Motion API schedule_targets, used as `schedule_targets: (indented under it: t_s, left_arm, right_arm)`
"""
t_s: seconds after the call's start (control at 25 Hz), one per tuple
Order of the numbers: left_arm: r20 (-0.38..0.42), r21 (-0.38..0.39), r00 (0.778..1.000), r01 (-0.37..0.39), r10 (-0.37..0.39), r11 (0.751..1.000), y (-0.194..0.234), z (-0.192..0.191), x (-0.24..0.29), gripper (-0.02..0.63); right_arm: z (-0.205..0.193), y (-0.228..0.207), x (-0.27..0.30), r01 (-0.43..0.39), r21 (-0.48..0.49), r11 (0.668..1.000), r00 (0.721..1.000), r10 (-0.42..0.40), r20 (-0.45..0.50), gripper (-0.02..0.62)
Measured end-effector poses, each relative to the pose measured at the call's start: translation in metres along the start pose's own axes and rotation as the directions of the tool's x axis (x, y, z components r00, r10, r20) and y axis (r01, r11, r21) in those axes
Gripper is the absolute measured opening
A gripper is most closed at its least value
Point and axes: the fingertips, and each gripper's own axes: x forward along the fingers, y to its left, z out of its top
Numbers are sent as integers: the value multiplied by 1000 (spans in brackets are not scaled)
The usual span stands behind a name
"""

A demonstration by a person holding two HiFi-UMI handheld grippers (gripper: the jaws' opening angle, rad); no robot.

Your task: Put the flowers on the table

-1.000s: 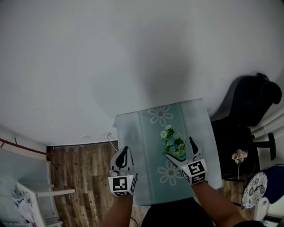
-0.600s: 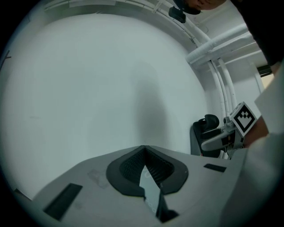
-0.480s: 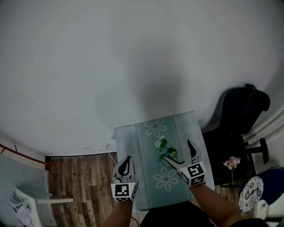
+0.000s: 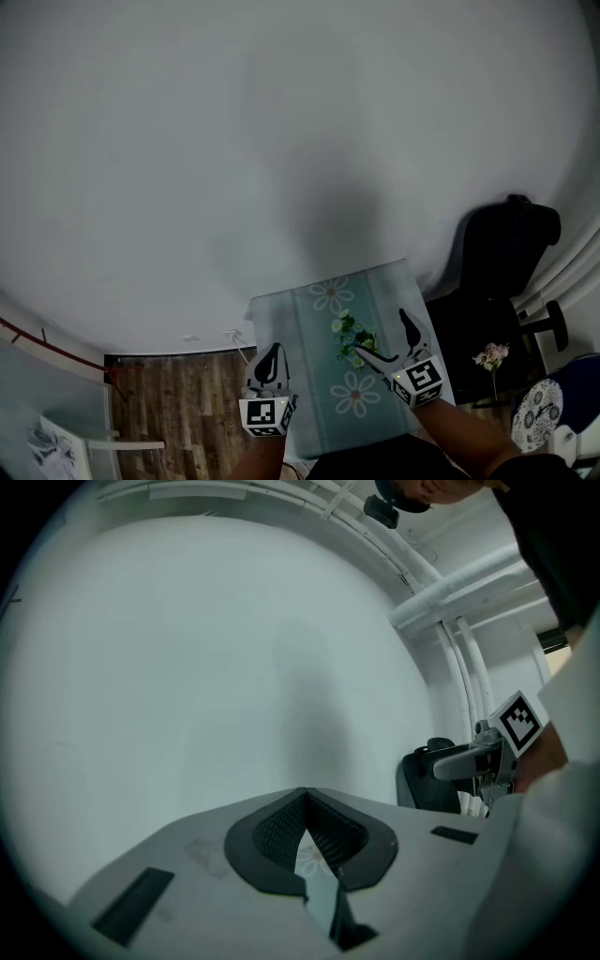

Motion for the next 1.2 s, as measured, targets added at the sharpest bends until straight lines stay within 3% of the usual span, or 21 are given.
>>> schedule_targets:
  t_s: [0.24,0.32,0.36,0.4,0.44,0.52,0.72,1.2]
  left_arm:
    - [29,16,1000,-1,0,1000,-2,13,-8,3]
    - [33,18,999,-7,6,1000,-2,14,-12,3]
    - [34,18,999,-12,11,1000,-2,14,-15,3]
    - [33,19,999,-17,16,1000,-1,14,-17,3]
    - [32,18,999,-21,20,1000,-1,15,-18,3]
    - [32,16,999,-23,23,1000,-2,15,-20,3]
    - [35,32,999,-11,9,999,-9,20,-27,3]
    - [38,46,999,-1,-1,999,-11,25,-30,3]
  right_arm:
    - [14,-9,-9,-5,2,1000,1000,5,22,536]
    - [12,-13,-12,8,16,1000,1000,-8,22,495]
    - [11,-15,-15,21,8,1000,1000,-21,21,455]
    - [10,-17,-18,39,-9,999,999,-38,21,355]
    - [10,-18,-21,53,-24,998,998,-52,21,214]
    - [10,-19,-23,49,-15,999,999,-49,18,102]
    - [1,-18,-26,22,33,999,1000,-21,-17,18]
    - [-5,-10,-27,-1,-14,1000,1000,1,-26,17]
